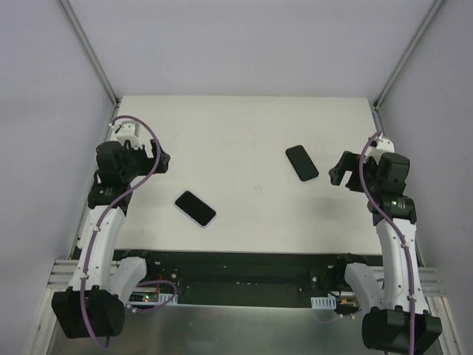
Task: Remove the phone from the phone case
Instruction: Move the phone to the center of the board, then pick up the phone at the center of the board.
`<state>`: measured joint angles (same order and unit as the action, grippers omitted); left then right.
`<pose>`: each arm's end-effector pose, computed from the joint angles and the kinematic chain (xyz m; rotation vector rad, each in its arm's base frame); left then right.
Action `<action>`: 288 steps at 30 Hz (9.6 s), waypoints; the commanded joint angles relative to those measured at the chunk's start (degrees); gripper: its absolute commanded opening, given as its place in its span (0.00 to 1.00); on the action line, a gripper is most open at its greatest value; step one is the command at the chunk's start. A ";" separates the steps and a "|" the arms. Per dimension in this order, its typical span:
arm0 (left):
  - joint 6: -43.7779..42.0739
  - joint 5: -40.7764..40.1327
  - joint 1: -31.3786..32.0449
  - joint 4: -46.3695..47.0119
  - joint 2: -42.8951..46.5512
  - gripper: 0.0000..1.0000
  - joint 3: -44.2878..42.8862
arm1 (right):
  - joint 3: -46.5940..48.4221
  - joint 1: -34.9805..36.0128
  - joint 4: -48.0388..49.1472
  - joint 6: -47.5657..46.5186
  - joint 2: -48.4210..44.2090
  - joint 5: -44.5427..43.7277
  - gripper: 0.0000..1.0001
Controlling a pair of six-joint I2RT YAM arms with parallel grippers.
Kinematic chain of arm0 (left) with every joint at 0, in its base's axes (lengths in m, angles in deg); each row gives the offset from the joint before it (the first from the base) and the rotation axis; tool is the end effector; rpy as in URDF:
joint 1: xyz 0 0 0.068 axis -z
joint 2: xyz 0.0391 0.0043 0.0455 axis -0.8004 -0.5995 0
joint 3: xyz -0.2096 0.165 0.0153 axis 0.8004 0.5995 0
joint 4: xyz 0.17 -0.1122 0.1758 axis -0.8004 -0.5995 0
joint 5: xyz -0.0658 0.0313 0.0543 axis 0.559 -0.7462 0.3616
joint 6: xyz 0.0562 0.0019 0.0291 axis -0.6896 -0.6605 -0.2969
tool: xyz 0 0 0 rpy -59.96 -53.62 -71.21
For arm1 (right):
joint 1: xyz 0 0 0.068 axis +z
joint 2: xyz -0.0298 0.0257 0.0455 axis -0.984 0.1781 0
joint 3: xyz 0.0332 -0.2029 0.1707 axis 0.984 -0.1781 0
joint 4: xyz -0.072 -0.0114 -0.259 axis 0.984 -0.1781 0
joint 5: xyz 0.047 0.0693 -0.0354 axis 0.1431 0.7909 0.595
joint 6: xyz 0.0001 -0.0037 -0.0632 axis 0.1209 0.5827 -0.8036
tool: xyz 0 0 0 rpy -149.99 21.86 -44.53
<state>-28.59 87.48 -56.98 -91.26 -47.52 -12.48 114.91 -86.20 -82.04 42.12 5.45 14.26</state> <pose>0.2321 0.0019 0.3163 0.0301 1.8335 -0.2912 0.2045 -0.0118 0.3121 -0.1736 2.0059 0.0765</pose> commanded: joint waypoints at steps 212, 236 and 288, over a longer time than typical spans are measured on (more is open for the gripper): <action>-20.87 -1.64 17.17 -20.21 -27.40 0.99 -19.63 | 11.05 49.52 9.76 -16.82 48.71 0.24 0.99; -22.01 -2.34 16.38 -20.30 -27.75 0.99 -21.21 | 12.10 56.03 10.64 -17.78 54.95 -9.78 0.99; 11.91 40.81 17.43 -6.67 -50.60 0.96 -30.17 | 19.31 53.04 11.52 -14.01 39.30 -16.11 0.03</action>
<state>-20.81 122.17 -40.41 -100.70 -98.42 -39.39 129.51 -33.07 -73.39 27.59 48.51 -0.34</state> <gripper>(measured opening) 0.960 0.752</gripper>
